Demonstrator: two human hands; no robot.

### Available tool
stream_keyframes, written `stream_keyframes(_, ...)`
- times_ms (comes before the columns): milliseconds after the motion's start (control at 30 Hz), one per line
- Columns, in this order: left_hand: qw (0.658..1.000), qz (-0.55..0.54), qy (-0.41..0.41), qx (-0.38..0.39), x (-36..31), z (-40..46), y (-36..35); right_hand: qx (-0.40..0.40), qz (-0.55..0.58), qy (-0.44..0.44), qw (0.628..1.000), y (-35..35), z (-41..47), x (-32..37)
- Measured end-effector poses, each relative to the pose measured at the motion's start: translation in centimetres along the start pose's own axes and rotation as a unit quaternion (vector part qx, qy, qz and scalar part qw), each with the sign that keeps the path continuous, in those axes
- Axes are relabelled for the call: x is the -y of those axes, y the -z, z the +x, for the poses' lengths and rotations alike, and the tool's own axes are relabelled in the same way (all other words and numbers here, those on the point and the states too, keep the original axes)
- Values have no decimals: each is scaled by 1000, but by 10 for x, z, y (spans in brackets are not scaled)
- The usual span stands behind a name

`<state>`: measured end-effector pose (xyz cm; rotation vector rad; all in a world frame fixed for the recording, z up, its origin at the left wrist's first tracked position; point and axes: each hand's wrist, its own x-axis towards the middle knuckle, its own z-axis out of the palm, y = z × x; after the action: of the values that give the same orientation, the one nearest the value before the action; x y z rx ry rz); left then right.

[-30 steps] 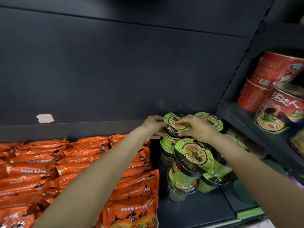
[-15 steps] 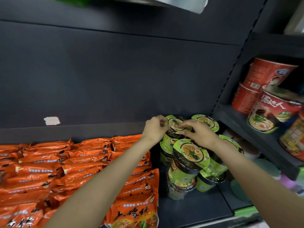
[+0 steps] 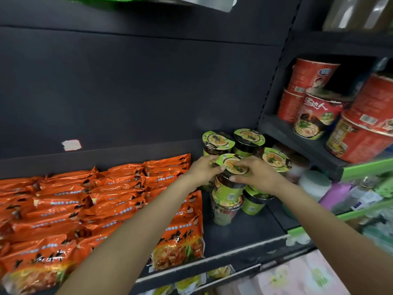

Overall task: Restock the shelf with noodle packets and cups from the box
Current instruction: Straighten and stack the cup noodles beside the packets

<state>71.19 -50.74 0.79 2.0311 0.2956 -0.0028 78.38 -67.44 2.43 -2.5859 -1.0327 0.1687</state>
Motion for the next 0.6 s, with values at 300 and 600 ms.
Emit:
stream_keyframes(300, 998, -50, 27, -39, -5, -13, -21, 144, -18, 0, 989, 18, 11, -19)
stream_keyframes(600, 993, -75, 10, -96, 10, -21, -30, -29, 88, 32, 995, -11, -22, -25)
